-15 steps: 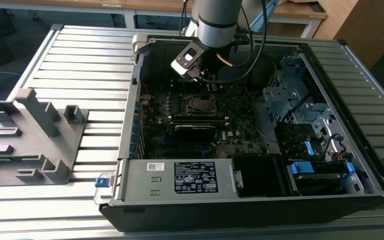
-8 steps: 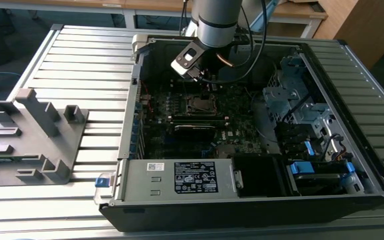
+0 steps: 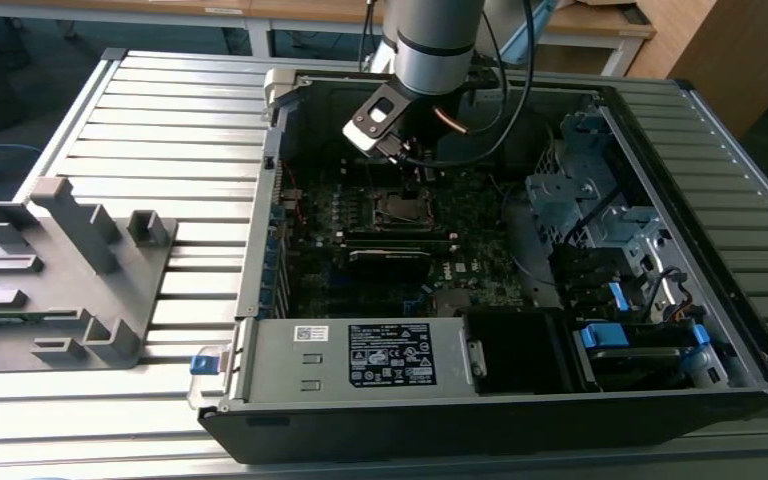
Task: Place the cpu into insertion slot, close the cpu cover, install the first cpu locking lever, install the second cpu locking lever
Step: 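Close the cpu cover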
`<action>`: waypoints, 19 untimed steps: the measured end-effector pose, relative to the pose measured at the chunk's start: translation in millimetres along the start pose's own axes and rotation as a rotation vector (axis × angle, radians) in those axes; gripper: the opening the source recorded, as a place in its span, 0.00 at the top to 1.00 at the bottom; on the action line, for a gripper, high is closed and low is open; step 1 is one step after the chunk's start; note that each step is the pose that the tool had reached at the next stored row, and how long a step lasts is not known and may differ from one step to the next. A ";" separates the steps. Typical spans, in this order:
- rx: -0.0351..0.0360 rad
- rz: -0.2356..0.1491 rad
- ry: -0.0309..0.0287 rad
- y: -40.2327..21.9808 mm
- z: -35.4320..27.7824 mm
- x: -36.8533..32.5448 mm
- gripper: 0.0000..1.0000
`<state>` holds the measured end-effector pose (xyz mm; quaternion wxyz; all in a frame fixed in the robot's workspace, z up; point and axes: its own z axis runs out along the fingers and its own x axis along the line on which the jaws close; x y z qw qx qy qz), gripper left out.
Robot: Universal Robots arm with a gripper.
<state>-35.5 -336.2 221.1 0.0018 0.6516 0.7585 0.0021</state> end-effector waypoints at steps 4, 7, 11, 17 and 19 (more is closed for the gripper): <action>-0.0001 -0.001 0.0001 0.0 0.0 0.0 0.89; -0.0001 -0.009 0.0001 0.0 0.0 0.0 0.89; 0.0000 -0.012 0.0001 0.0 0.0 0.0 0.89; 0.0000 -0.023 0.0002 0.0 0.0 0.0 0.89; 0.0000 -0.023 0.0001 0.0 0.0 0.0 0.89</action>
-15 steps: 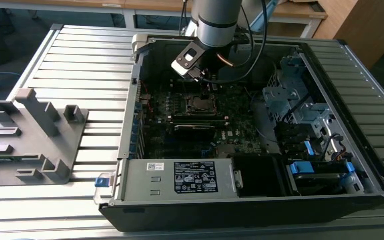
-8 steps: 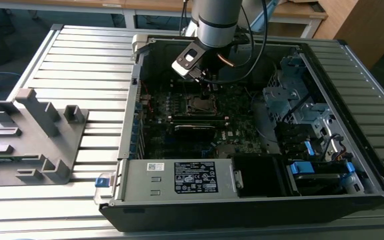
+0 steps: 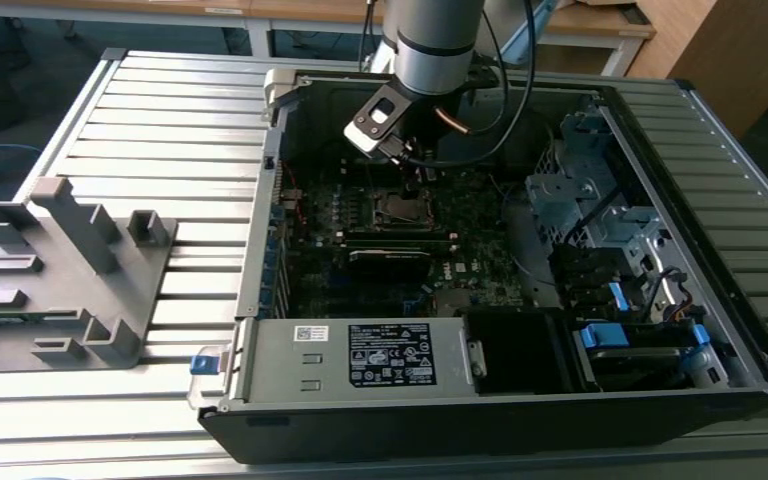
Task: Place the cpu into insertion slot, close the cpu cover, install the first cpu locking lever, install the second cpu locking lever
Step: 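Close the cpu cover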
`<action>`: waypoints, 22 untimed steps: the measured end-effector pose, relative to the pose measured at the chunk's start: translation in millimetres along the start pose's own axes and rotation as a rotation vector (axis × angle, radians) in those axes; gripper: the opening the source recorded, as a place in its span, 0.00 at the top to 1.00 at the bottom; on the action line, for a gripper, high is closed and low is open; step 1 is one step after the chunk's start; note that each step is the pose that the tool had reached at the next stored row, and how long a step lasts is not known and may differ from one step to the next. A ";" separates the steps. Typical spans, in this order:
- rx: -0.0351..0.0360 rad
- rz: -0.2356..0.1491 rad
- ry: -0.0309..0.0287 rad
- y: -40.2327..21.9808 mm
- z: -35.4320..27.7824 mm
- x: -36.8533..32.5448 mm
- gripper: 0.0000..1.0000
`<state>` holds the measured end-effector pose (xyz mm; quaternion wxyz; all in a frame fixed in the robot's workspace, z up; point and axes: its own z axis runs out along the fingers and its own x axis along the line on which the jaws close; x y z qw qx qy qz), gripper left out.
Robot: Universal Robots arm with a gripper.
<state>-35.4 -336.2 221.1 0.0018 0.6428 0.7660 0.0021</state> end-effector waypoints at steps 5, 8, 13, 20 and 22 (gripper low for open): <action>-0.0001 -0.008 0.0002 0.0 0.0 0.0 0.89; 0.0000 -0.008 0.0001 0.0 0.0 0.0 0.89; 0.0000 -0.015 0.0001 0.0 0.0 0.0 0.89; 0.0000 -0.026 0.0002 0.0 0.0 0.0 0.89; 0.0000 -0.026 0.0002 0.0 0.0 0.0 0.89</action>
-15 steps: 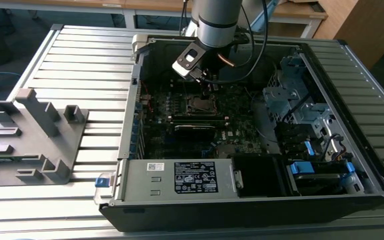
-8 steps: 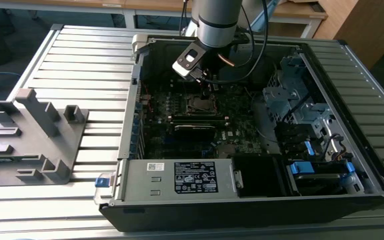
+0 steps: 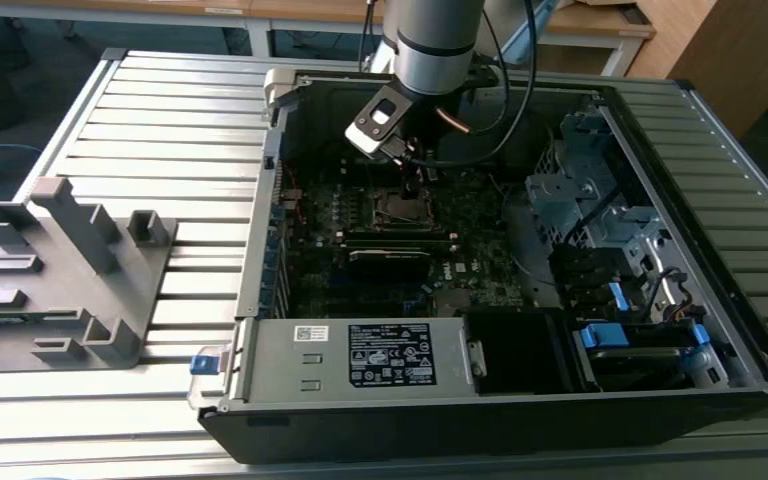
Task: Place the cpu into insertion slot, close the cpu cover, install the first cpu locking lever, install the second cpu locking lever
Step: 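Close the cpu cover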
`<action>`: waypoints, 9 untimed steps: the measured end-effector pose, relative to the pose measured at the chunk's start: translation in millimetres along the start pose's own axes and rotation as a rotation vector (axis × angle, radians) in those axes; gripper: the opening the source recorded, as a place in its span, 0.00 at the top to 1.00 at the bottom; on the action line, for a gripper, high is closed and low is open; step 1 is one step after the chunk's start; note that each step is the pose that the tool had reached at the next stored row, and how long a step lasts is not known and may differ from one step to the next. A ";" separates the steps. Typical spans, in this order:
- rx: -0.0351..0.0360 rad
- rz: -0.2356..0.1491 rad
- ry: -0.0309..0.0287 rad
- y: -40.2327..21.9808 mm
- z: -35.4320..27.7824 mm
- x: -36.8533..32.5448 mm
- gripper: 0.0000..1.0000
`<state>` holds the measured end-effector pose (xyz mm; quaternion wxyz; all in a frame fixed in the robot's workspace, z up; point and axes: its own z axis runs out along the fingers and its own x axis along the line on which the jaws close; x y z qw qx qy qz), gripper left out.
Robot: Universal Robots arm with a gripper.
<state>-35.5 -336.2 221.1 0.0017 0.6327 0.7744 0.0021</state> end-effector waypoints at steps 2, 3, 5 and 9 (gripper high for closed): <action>0.0000 0.000 0.0000 0.0 0.0 0.0 0.89; 0.0000 -0.004 0.0000 0.0 0.0 0.0 0.89; 0.0000 -0.015 0.0001 0.0 0.0 0.0 0.89; 0.0000 -0.015 0.0001 0.0 0.0 0.0 0.89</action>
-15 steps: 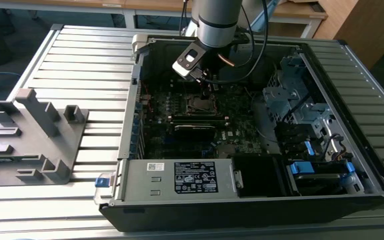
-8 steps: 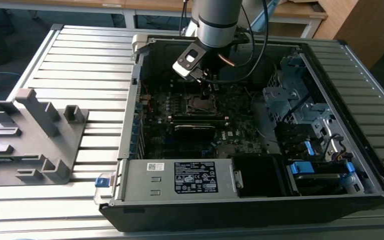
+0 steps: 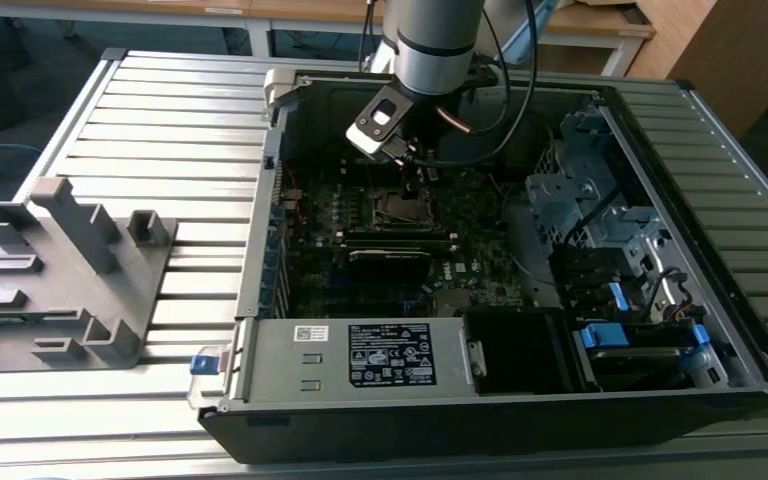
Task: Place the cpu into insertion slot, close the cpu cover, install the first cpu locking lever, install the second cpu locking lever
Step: 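Close the cpu cover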
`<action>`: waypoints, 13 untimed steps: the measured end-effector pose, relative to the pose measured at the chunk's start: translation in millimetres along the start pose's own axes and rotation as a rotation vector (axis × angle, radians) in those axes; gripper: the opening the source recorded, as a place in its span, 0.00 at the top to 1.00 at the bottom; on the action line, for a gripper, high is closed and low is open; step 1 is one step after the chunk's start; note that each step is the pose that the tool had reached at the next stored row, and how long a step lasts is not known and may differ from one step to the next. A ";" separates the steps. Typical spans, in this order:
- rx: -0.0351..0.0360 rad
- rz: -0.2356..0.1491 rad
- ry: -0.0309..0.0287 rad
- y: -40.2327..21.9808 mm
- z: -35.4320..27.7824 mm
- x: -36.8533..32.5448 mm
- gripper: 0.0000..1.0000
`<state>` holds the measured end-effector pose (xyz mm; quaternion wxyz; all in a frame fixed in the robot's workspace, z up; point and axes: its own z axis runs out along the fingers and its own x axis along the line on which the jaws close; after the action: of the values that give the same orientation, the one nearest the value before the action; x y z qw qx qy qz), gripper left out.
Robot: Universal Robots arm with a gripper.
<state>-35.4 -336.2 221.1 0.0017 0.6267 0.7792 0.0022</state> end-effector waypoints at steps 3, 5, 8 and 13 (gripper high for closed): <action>0.0000 -0.013 0.0000 0.0 0.0 0.0 0.89; 0.0000 -0.035 0.0002 0.0 0.0 0.0 0.89; 0.0000 -0.046 0.0002 0.0 0.0 0.0 0.89; -0.0001 -0.052 0.0003 0.0 0.0 0.0 0.89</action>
<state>-35.4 -336.2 221.0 0.0017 0.6062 0.7953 0.0022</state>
